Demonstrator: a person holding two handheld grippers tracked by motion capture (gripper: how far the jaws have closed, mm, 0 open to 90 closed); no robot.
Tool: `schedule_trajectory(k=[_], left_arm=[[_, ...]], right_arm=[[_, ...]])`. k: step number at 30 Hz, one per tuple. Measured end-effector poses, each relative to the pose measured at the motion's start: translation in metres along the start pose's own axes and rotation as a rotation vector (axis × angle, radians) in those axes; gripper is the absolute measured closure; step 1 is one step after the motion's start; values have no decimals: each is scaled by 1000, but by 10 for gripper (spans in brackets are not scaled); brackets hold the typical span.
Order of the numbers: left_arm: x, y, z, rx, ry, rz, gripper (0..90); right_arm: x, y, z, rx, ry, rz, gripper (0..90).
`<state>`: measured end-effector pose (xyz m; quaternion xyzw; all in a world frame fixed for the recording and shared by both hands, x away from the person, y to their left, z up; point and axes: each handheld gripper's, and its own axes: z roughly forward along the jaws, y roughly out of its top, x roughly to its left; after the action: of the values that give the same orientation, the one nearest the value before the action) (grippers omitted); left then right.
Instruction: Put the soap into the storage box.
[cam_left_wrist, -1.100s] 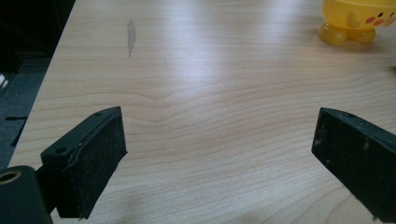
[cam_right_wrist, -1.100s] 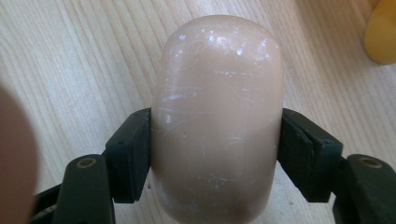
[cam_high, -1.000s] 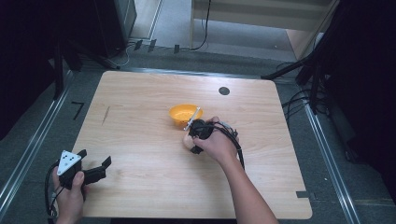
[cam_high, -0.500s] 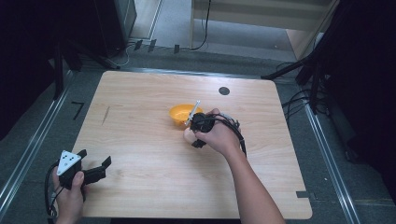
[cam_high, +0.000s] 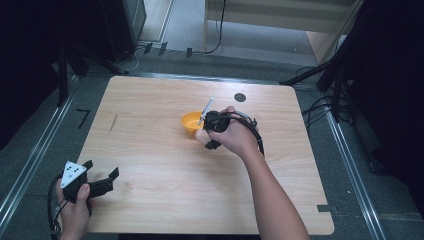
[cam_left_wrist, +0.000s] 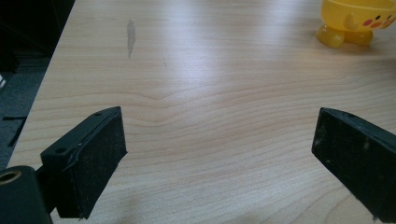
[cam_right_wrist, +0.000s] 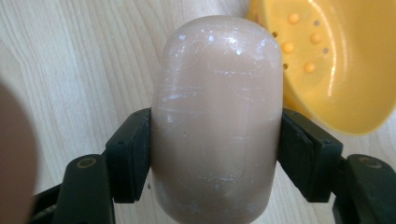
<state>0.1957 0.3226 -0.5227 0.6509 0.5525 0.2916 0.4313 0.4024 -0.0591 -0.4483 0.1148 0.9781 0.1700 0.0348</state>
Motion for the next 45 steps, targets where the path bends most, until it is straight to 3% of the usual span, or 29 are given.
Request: schedule_trajectory(k=[22, 33, 40, 45], left_arm=[[0, 0, 0, -2, -1, 2, 35], [0, 0, -1, -2, 0, 1, 35], [-1, -1, -1, -5, -1, 5, 35], [-1, -1, -1, -4, -2, 6, 36]], right_arm=[[-22, 21, -9, -45, -17, -6, 328], [-36, 33, -9, -16, -44, -43, 328], [-47, 35, -8, -15, -58, -91, 328], [-51, 40, -4, -16, -43, -117, 327]])
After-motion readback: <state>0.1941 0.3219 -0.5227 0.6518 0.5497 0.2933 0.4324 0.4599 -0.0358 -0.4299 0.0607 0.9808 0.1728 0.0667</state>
